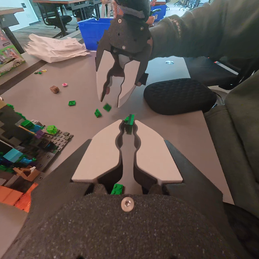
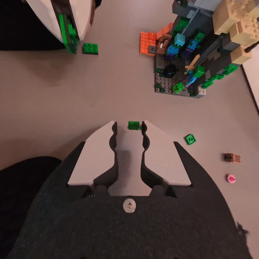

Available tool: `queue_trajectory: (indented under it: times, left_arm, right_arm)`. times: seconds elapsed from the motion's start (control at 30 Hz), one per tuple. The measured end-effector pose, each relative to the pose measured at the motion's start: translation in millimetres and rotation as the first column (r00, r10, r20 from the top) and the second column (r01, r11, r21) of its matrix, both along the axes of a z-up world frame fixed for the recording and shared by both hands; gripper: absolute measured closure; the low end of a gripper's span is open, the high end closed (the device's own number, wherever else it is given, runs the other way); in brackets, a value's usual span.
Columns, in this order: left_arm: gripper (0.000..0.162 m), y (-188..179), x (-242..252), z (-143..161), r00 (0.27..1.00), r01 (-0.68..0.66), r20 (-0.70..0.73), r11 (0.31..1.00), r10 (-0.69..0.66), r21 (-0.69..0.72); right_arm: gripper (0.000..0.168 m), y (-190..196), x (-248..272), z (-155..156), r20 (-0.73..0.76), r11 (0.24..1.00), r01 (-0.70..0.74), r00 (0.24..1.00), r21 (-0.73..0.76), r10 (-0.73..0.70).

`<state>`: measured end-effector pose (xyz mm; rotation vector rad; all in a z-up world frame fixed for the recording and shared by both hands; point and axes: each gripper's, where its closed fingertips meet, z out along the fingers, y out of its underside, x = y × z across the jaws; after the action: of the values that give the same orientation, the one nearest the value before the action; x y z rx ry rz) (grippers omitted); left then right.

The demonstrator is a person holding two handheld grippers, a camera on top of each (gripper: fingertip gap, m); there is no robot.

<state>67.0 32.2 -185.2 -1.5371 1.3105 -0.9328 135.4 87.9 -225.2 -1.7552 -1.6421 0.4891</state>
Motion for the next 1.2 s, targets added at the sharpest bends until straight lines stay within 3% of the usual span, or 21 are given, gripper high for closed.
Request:
queue_trajectory:
  times: [0.23, 0.5, 0.83, 1.0, 1.1, 1.2]
  left_arm:
    - [0.151, 1.2, 1.0, -0.8, 1.0, -0.008, 0.0, 1.0, 0.008, 0.013]
    - [0.151, -7.9, 4.4, 9.9, 0.997, 0.036, 0.064, 0.997, -0.041, 0.065]
    - [0.149, -12.5, 4.9, 19.4, 0.989, 0.051, 0.134, 0.997, -0.057, 0.049]
    - [0.134, -8.3, 1.2, 32.1, 0.967, 0.076, 0.249, 0.991, -0.046, -0.111]
    - [0.128, -8.4, 0.4, 41.9, 0.94, 0.136, 0.341, 0.949, -0.032, -0.285]
    - [0.126, -5.3, 2.6, 45.6, 0.927, 0.139, 0.375, 0.92, 0.009, -0.365]
  right_arm:
    - [0.127, -11.9, 1.1, 14.6, -0.099, 1.0, 0.027, 0.995, -0.011, -0.028]
    - [0.141, -65.8, -50.2, 41.8, -0.275, 0.992, -0.071, 0.957, 0.104, 0.097]
    - [0.16, -65.0, -73.5, 52.5, -0.31, 0.962, -0.02, 0.945, 0.273, 0.107]
    - [0.16, -55.3, -71.0, 63.7, -0.319, 0.895, 0.071, 0.944, 0.44, 0.082]
    - [0.161, -47.4, -67.6, 75.4, -0.32, 0.812, 0.134, 0.945, 0.568, 0.068]
    - [0.161, -44.9, -68.4, 79.2, -0.266, 0.717, 0.135, 0.961, 0.684, 0.072]
